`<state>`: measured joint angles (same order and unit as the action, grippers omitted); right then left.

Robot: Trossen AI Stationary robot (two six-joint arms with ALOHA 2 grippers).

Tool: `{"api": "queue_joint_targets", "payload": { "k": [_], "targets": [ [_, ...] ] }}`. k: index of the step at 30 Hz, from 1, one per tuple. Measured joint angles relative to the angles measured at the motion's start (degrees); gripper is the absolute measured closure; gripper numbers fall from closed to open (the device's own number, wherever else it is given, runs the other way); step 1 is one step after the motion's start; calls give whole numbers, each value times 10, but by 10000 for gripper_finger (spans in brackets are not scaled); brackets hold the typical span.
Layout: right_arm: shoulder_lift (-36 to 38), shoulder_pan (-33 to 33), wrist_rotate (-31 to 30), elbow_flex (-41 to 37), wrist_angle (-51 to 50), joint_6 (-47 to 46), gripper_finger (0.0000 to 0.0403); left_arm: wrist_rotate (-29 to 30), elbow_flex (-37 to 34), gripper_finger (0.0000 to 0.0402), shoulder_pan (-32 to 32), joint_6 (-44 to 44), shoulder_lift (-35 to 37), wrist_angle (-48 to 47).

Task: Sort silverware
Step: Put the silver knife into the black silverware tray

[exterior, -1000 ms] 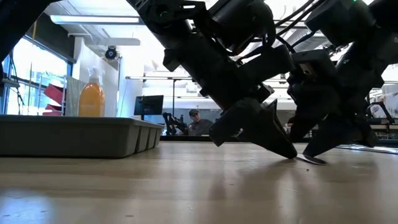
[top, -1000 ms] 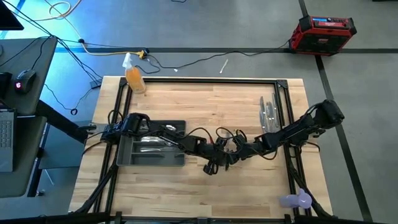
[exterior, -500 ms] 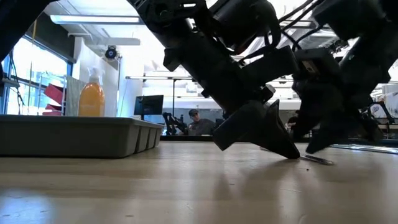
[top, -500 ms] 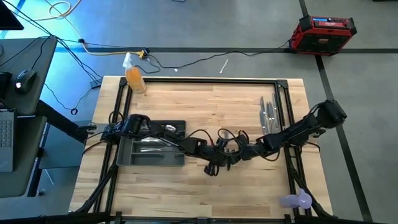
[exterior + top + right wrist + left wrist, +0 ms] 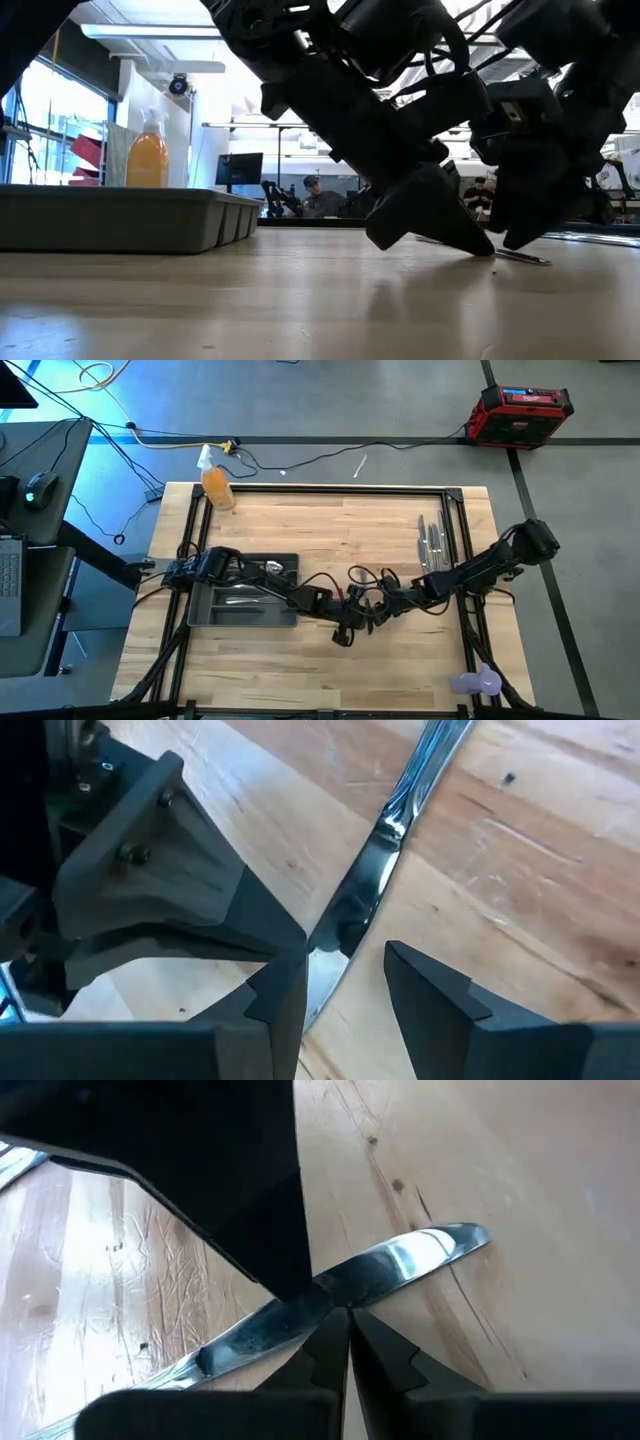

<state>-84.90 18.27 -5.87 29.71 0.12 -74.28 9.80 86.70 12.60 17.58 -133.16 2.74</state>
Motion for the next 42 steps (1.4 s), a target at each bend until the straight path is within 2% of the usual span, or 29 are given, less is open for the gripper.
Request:
{"api": "queue_joint_targets", "payload": {
  "k": [6, 16, 25, 30, 36, 42],
  "targets": [
    [-28, -16, 5, 1, 27, 17, 276, -23, 0, 401, -6, -6, 0, 10],
    [-63, -37, 54, -3, 107, 70, 212, -31, -3, 401, -16, -1, 2, 6],
    [-63, -17, 78, -4, 142, 98, 231, -33, -1, 401, -16, 14, -2, -1],
    [-50, -12, 76, -4, 125, 95, 241, -32, 1, 401, -16, 22, -8, 0],
    [-41, -16, 75, 1, 89, 95, 227, -12, 1, 401, -3, 27, 9, -8],
    [-40, -15, 82, 2, 89, 83, 207, 12, 1, 401, 3, 36, 38, -89]
  ]
}}
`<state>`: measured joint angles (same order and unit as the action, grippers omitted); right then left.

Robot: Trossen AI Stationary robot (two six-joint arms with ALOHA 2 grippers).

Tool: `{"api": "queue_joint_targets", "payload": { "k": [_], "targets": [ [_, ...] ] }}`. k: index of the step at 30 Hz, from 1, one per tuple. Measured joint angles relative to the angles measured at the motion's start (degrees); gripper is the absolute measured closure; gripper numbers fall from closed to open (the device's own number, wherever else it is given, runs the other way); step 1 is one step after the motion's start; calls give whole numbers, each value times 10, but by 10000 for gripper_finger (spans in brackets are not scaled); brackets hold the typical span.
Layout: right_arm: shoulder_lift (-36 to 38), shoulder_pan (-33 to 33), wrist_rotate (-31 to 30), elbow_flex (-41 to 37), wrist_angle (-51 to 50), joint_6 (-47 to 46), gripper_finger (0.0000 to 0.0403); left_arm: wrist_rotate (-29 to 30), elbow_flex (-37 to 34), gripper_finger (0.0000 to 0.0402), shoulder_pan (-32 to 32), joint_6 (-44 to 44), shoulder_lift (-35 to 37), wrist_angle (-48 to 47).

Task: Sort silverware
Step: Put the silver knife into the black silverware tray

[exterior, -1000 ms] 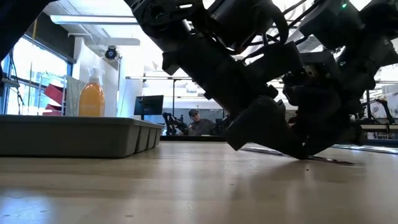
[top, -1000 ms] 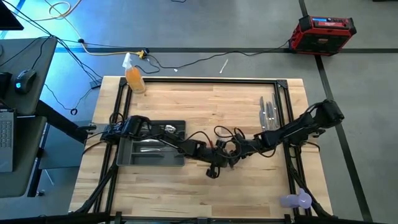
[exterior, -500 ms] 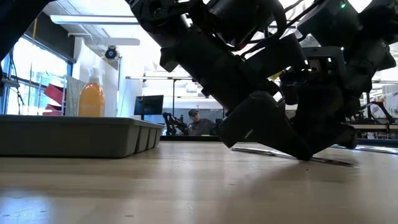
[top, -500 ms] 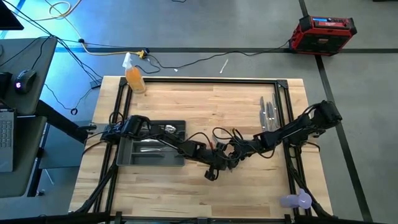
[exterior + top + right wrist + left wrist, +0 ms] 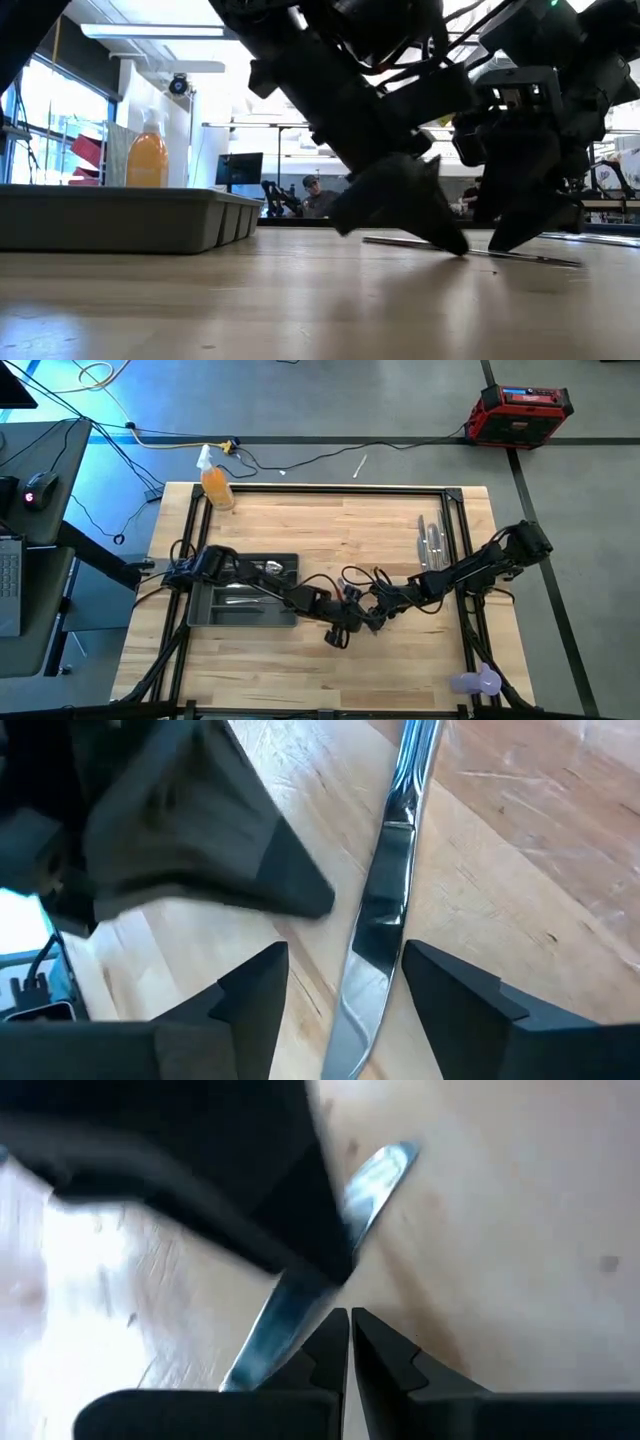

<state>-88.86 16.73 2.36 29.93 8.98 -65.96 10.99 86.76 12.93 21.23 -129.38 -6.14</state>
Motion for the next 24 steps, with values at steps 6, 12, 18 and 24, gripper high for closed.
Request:
{"api": "queue_joint_targets", "payload": {
  "k": [6, 12, 18, 24],
  "targets": [
    [-1, 0, -7, -1, 6, -13, 201, -15, 2, 401, -12, -12, -18, -17],
    [-12, -4, -20, -3, 40, -8, 201, -46, 2, 401, -31, -14, -35, 20],
    [-29, -16, -10, -4, 62, 3, 201, -77, 1, 401, -42, -34, -41, 28],
    [-29, -16, -11, -6, 75, 5, 201, -79, 1, 401, -42, -37, -41, 29]
  ]
}}
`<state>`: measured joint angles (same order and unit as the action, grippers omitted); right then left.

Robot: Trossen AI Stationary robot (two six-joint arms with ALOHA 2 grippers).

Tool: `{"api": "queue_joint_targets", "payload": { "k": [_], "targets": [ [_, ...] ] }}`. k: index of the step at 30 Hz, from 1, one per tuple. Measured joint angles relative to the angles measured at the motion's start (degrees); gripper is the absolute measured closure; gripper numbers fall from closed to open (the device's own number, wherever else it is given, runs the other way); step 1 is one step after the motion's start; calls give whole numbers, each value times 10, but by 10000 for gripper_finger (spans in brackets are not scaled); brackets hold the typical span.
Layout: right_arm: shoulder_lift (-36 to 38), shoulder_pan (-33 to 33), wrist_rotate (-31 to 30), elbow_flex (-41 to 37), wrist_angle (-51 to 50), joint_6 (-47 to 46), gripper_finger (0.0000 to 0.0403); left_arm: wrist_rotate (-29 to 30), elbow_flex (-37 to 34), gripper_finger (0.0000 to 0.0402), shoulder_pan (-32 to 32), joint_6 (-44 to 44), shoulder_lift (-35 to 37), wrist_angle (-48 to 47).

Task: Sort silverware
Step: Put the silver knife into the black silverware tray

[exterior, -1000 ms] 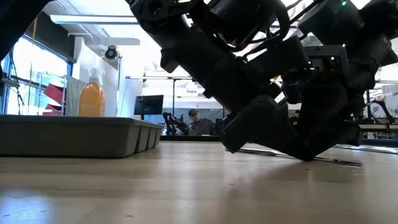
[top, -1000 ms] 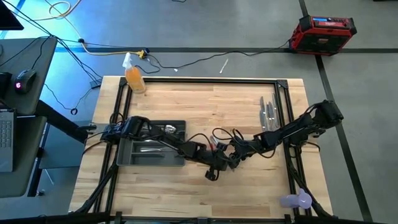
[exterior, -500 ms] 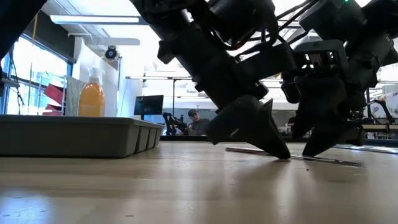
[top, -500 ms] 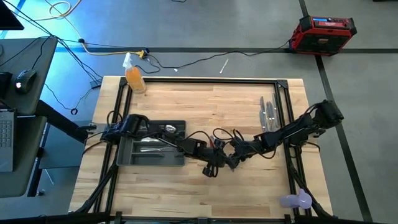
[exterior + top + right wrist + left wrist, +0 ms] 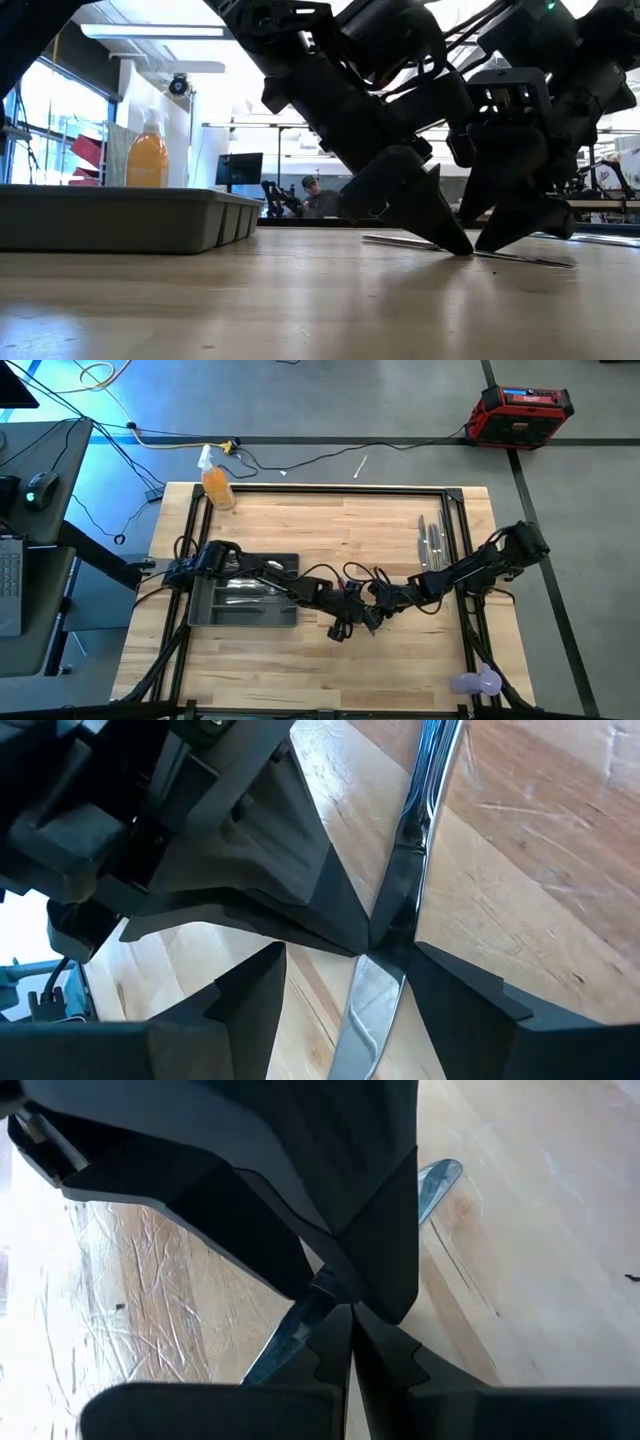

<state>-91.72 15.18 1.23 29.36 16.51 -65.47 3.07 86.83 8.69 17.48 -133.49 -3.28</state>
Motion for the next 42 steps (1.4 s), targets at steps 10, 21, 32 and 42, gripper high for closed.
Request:
{"api": "queue_joint_targets", "payload": {
  "k": [10, 21, 32, 42],
  "targets": [
    [4, 10, 4, 0, 8, 2, 201, 4, 0, 401, 4, -11, 0, -11],
    [18, 11, 6, 4, -15, -29, 201, 63, 0, 401, 21, -2, 15, -21],
    [139, -29, -28, 6, -164, 29, 216, 71, -1, 401, 29, 4, 30, -28],
    [151, -90, 30, -6, -344, 52, 222, 58, -1, 401, 16, 1, 27, -18]
  ]
}}
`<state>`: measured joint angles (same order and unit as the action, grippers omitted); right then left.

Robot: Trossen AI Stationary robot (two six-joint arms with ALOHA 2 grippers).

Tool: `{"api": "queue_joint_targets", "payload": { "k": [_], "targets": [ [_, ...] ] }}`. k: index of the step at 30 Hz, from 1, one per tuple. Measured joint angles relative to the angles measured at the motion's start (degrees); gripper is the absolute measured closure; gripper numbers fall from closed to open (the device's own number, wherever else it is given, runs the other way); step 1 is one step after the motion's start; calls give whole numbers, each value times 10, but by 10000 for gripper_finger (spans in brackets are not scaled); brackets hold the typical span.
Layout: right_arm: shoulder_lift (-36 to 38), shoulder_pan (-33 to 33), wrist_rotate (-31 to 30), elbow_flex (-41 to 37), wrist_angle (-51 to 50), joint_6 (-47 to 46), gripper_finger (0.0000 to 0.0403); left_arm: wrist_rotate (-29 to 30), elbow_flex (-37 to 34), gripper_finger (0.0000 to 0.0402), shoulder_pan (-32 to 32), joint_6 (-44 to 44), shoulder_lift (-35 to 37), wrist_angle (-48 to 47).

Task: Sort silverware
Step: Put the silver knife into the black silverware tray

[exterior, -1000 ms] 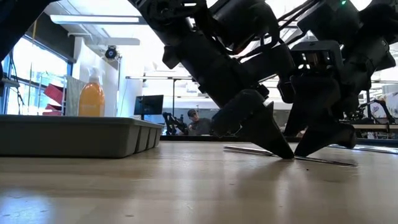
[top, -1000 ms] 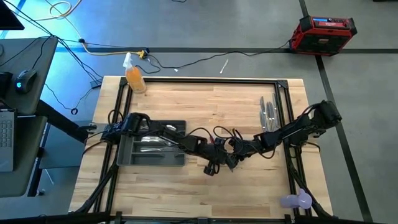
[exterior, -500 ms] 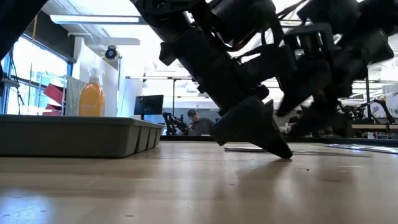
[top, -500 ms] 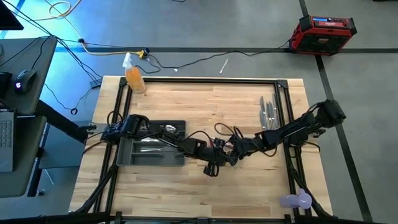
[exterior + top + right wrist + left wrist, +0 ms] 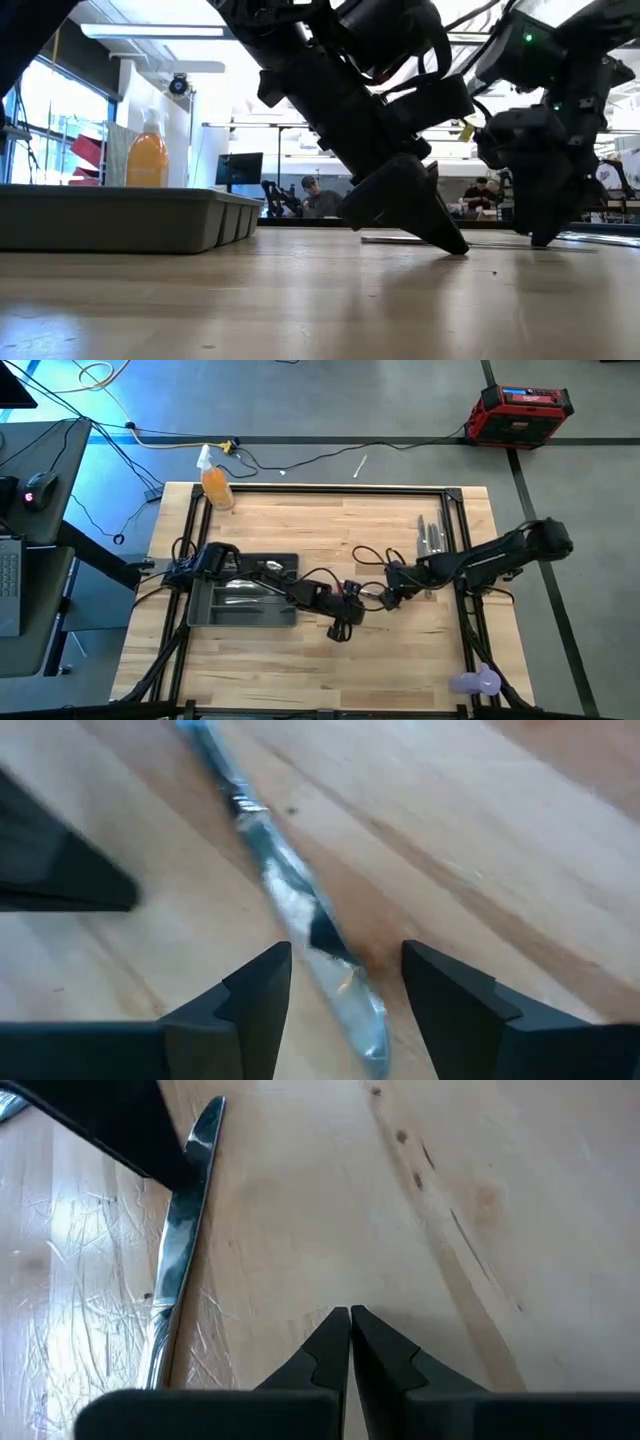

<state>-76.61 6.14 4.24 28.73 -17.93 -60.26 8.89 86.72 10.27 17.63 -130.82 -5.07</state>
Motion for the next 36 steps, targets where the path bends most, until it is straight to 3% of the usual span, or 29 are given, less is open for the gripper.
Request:
{"api": "queue_joint_targets", "payload": {
  "k": [10, 22, 36],
  "targets": [
    [-63, 22, 65, -5, 183, -14, 222, -7, 1, 401, -5, -5, -6, 4],
    [-74, 89, -3, -5, 190, -121, 222, -29, 0, 402, -1, -10, -8, 13],
    [-193, 96, -2, -6, 397, -120, 222, -46, -1, 401, -6, -10, -22, 24]
  ]
}}
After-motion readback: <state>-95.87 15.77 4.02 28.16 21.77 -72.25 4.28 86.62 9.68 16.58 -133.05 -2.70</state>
